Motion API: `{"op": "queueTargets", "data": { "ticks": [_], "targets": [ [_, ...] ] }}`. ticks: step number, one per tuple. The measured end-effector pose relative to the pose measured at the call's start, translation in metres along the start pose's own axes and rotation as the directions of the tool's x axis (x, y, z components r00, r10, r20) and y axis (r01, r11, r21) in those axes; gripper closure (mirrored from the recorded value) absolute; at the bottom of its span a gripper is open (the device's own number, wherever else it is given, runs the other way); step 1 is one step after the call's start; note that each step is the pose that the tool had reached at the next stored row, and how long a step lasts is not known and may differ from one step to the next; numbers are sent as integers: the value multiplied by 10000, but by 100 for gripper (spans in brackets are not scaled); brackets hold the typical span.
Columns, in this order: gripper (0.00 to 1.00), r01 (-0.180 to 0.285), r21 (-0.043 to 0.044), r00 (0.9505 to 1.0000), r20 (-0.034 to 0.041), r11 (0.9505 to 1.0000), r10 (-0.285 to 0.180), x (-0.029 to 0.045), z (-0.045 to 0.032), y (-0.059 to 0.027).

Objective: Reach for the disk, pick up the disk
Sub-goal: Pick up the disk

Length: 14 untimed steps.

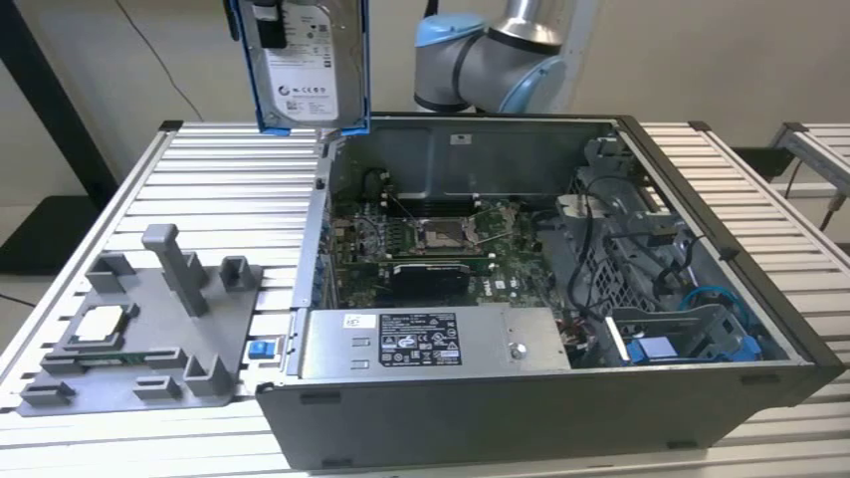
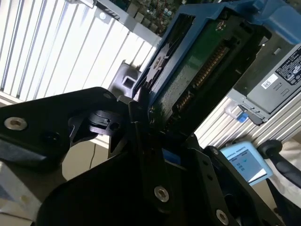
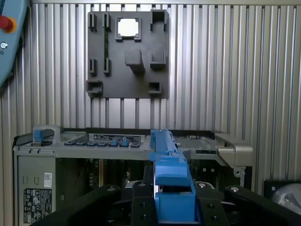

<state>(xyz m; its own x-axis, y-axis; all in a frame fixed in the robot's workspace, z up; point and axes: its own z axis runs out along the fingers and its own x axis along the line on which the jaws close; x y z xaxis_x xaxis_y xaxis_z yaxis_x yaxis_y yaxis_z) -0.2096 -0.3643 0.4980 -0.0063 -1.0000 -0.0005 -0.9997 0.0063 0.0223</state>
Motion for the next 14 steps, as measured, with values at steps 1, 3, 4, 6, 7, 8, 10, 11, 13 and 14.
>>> {"op": "queueTargets", "data": {
  "ticks": [1, 3, 4, 6, 7, 8, 10, 11, 13, 14],
  "targets": [
    [100, 2, -4, 10000, 0, 10000, -2, 0, -1, -41],
    [100, 3, -16, 10000, 0, 10000, -3, -1, -3, -131],
    [100, 4, -20, 10000, 0, 10000, -4, -1, -4, -178],
    [100, 9, -29, 10000, -1, 10000, -9, -2, -6, -269],
    [100, 11, -32, 10000, 0, 10000, -11, -2, -7, -314],
    [100, 13, -34, 10000, -1, 10000, -13, -2, -8, -359],
    [100, 19, -35, 10000, 0, 10000, -19, -3, -9, -452],
    [100, 21, -36, 10000, -1, 10000, -21, -3, -10, -495],
    [100, 25, -36, 10000, -1, 10000, -25, -4, -11, -585],
    [100, 27, -36, 10000, -1, 10000, -27, -4, -11, -631]
  ]
}}
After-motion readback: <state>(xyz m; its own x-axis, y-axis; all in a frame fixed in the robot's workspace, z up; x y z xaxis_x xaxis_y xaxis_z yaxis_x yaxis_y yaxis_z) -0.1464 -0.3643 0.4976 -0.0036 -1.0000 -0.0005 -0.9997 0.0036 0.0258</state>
